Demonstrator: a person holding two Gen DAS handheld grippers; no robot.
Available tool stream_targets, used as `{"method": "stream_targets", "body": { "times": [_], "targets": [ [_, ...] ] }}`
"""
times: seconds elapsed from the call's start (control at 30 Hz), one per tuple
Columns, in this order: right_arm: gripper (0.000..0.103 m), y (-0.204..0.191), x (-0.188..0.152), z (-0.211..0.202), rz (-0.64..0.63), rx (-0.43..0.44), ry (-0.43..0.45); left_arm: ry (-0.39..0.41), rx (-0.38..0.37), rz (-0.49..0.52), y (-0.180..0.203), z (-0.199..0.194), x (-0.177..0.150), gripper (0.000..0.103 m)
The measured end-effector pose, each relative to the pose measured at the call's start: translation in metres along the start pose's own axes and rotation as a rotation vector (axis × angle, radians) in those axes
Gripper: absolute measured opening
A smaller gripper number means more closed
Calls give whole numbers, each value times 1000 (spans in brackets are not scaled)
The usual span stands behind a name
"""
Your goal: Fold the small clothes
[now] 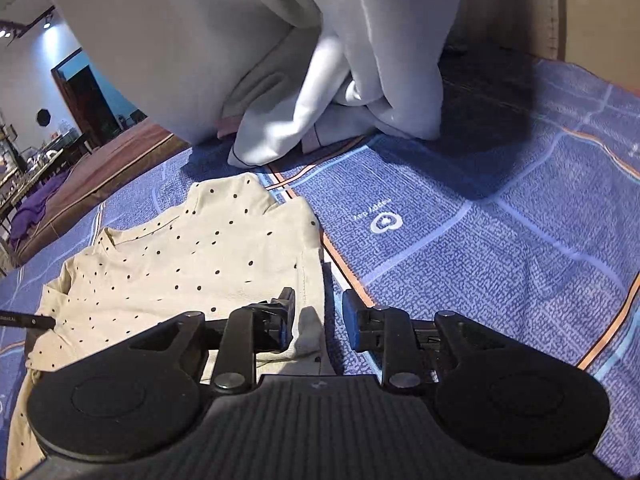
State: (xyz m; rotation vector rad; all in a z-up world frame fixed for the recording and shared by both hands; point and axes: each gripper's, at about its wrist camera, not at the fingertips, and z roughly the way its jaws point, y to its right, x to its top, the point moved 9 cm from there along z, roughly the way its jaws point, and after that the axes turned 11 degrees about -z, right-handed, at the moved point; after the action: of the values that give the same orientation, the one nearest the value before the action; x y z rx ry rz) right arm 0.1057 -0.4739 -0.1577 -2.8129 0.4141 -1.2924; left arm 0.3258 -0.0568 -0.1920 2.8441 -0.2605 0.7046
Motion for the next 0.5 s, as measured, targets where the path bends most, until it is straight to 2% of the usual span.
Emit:
{"method": "stream_targets", "body": {
  "times": [0.07,0.13,0.2,0.3,0.43,0.47,0.5],
  "targets": [
    [46,-2,1,2,-22,10,-7,21,-39,-35,-3,-17,-4,66],
    [46,-3,-2,8,-53,4,-30,49,-62,-65,-6,-35,-12,72],
    [46,-2,-9,7,-84,-7,-46,59,-82,-49,-3,-49,-27,81],
    [49,-14,-20,4,-172,48,-53,31,-89,12,8,-51,-51,81],
    [49,-34,-21,8,-360,57,-36,-12,-90,31,20,-37,-68,81],
    [49,-36,-19,10,-390,54,-26,-15,-94,30,23,-35,-69,81],
    [44,-38,-17,13,-415,59,-28,-10,-96,36,26,-32,-70,81]
  ]
}}
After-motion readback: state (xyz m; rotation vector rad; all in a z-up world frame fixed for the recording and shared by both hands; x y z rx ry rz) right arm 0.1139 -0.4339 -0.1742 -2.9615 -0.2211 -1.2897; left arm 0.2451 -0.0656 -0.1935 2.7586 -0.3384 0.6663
